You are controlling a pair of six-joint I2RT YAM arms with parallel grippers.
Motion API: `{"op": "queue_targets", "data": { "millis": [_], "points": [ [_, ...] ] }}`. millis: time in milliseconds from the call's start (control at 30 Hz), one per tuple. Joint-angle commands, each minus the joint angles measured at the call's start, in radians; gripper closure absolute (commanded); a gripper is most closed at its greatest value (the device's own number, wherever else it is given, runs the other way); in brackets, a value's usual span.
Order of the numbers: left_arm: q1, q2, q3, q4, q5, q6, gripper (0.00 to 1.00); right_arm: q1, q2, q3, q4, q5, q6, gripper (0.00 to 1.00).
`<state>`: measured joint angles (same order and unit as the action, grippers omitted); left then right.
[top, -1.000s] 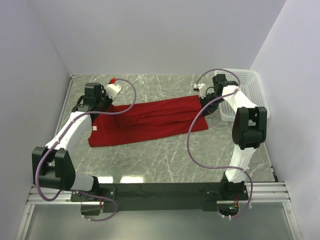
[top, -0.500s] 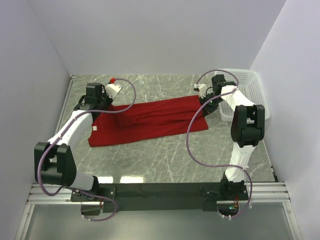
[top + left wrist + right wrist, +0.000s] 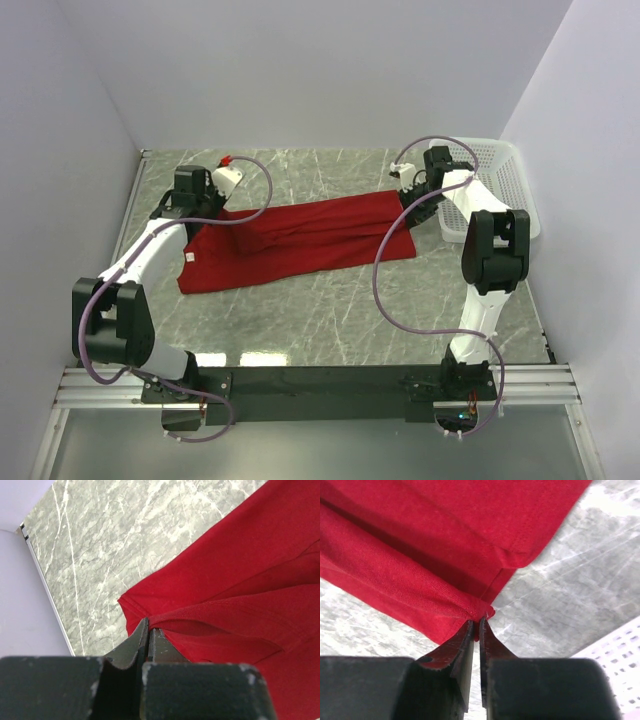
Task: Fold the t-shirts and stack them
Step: Fold the tshirt
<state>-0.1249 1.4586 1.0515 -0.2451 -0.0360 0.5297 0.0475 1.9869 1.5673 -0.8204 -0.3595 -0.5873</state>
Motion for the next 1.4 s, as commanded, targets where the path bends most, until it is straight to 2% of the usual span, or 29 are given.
{"op": "queue_targets", "data": {
  "millis": [0, 100, 200, 367, 600, 1000, 1067, 1100, 1167, 1233, 1267, 1300, 1367],
  "points": [
    [0.010, 0.000, 0.018, 0.052, -0.018, -0.022, 1.00, 0.006, -0.008, 0.031, 0.059, 0.047, 0.038, 0.78],
    [0.011, -0.001, 0.016, 0.052, -0.015, -0.023, 1.00, 0.008, -0.020, 0.019, 0.081, 0.060, 0.052, 0.68],
    [0.011, -0.001, 0.015, 0.052, -0.015, -0.025, 1.00, 0.008, -0.034, 0.011, 0.102, 0.059, 0.069, 0.64],
    [0.013, 0.000, 0.013, 0.058, -0.018, -0.025, 1.00, 0.014, -0.063, 0.013, 0.118, 0.034, 0.080, 0.66],
    [0.013, 0.011, 0.022, 0.069, -0.022, -0.033, 1.00, 0.037, -0.103, 0.007, 0.041, -0.143, -0.020, 0.68],
    [0.013, 0.092, 0.053, 0.101, -0.063, -0.062, 0.99, 0.126, -0.165, -0.104, 0.079, -0.168, -0.003, 0.67],
    [0.013, 0.123, 0.076, 0.112, -0.082, -0.080, 0.93, 0.147, -0.174, -0.119, 0.086, -0.168, -0.003, 0.67],
    [0.013, 0.132, 0.084, 0.115, -0.096, -0.091, 0.83, 0.161, -0.178, -0.125, 0.089, -0.170, -0.003, 0.67],
    [0.013, 0.166, 0.126, 0.115, -0.117, -0.132, 0.78, 0.207, -0.189, -0.135, 0.098, -0.176, -0.002, 0.67],
    [0.013, 0.186, 0.159, 0.107, -0.131, -0.161, 0.69, 0.259, -0.194, -0.135, 0.110, -0.170, 0.006, 0.67],
    [0.014, 0.201, 0.194, 0.104, -0.137, -0.198, 0.63, 0.273, -0.195, -0.132, 0.115, -0.176, 0.009, 0.67],
    [0.016, 0.210, 0.214, 0.090, -0.146, -0.221, 0.51, 0.285, -0.197, -0.127, 0.125, -0.185, 0.014, 0.67],
    [0.027, 0.221, 0.276, 0.064, -0.173, -0.298, 0.48, 0.327, -0.195, -0.107, 0.133, -0.190, 0.029, 0.66]
  ]
}}
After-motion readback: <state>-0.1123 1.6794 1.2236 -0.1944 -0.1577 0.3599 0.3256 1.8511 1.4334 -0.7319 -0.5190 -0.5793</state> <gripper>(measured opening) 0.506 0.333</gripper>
